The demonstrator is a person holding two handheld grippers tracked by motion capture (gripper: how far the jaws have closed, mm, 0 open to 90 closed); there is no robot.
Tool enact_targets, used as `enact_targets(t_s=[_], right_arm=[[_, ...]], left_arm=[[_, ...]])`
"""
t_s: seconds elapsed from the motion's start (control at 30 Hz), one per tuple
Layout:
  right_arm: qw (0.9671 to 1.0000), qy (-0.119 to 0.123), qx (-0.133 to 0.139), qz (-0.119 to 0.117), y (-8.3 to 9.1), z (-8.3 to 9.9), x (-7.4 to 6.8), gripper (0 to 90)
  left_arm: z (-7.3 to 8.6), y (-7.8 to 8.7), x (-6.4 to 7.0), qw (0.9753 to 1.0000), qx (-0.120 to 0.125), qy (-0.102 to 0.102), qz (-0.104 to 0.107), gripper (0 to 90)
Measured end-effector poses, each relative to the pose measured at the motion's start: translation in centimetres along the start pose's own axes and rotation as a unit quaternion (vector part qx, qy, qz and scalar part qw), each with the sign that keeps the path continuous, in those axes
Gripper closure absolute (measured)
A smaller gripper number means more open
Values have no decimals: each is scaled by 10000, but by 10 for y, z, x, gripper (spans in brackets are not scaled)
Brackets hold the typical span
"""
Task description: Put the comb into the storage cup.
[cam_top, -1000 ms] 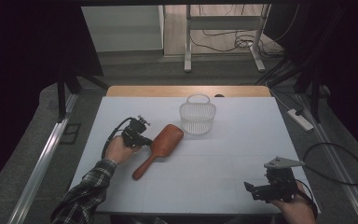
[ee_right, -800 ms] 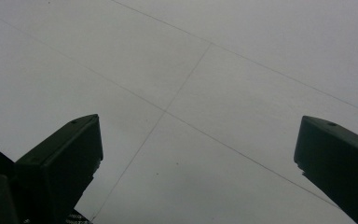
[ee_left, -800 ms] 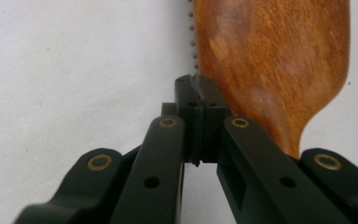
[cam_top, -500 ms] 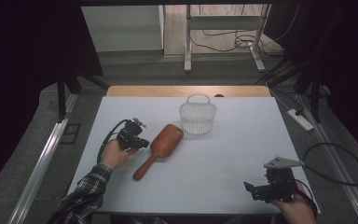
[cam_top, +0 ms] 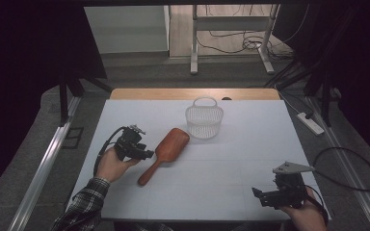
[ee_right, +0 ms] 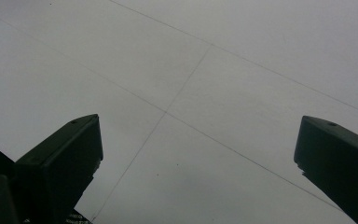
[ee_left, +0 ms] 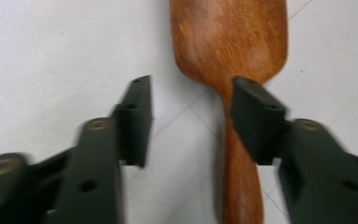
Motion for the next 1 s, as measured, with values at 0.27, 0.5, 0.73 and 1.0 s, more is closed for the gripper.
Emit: enact_targets(t_s=[0.27,0.5,0.73,1.0], right_arm=[[10000,20,36,6,1,0,0,12],[10000,38,54,3,1,0,-1,11],[9999,99,113,51,2,-1,-2,0],[9996,171,234,71,6,0,-4,0]], left_arm=[[14,4,10,9998,93,150,116,203],[18,11,15,9994,247,165,156,39],[13,14,22,9976,601,113,315,0],[8,13,24,9960,853,-120,230,0]])
Point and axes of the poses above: each handheld gripper's, and its own axes: y roughly backward along the jaws, z roughly out of its underside, x roughly to its right, the point moved 8 cm from there along -y, roughly forward along the jaws, and after that the axes turned 15 degrees about -x, right-handed, at the moved point
